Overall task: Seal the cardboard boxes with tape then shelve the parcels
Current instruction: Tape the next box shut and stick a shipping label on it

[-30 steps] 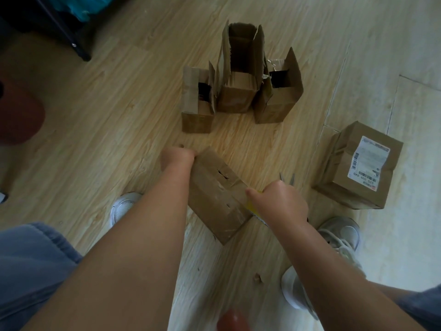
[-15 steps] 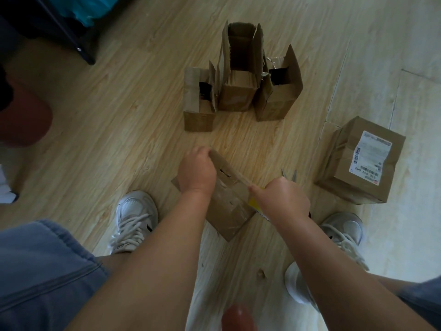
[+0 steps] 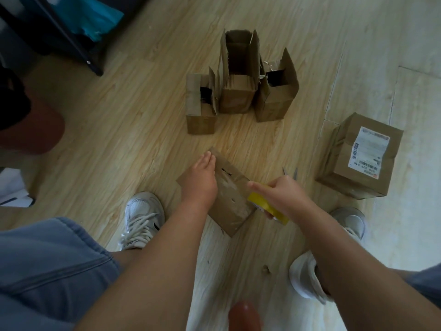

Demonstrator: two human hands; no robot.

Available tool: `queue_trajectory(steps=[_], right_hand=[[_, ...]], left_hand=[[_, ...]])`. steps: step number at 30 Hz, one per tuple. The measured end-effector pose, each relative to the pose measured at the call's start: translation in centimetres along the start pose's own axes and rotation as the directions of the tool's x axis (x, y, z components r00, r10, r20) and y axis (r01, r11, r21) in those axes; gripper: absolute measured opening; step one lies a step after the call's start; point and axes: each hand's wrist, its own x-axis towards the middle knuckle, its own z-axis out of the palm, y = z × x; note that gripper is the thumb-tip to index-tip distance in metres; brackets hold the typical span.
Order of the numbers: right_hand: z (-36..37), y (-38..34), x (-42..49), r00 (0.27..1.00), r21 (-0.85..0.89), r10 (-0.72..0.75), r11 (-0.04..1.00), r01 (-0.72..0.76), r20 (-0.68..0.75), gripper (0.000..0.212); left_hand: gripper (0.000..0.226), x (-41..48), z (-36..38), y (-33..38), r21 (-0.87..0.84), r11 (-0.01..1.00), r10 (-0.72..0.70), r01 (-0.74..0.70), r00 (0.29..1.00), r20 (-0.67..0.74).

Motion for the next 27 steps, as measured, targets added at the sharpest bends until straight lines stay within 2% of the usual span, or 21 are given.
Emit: queue_trajectory(steps=[3, 6, 9, 13, 19, 27], right_hand=[[-1.0, 1.1, -0.6, 0.993, 0.086, -0.019, 0.996, 0.009, 0.116, 0.068], [-1.4, 1.3, -0.9, 0.99, 0.117, -0.011, 0.993, -0.006, 0.14, 0.058], [-1.2, 0.9, -0.7, 0.997, 0.068, 0.002, 0.998, -0.008, 0.077, 0.05], [-1.1, 2.2, -0.6, 0.998, -0.107, 0.059, 0.993, -0.056, 0.024, 0.053], [0.4, 3.8, -0.3, 0.995, -0.166, 0.087, 0.982, -0.094, -0.052, 0.067], [1.9, 4.1, 0.3, 0.983, -0.229, 0.13, 0.961, -0.157, -0.127, 0.069]], left_hand=[[0.052, 0.0, 0.1, -0.1, 0.033, 0.999, 0.003, -0.004, 1.0, 0.031], [0.055, -0.1, 0.1, -0.1, 0.07, 0.997, 0.015, -0.02, 0.997, 0.071], [0.06, -0.2, 0.1, -0.1, 0.088, 0.995, 0.027, -0.037, 0.993, 0.116], [0.062, -0.6, -0.1, -0.1, 0.109, 0.993, 0.033, -0.051, 0.985, 0.167], [0.058, -0.8, -0.2, 0.2, 0.119, 0.991, 0.029, -0.055, 0.979, 0.204], [0.057, -1.0, 0.6, 0.0, 0.148, 0.988, 0.022, -0.048, 0.985, 0.173]])
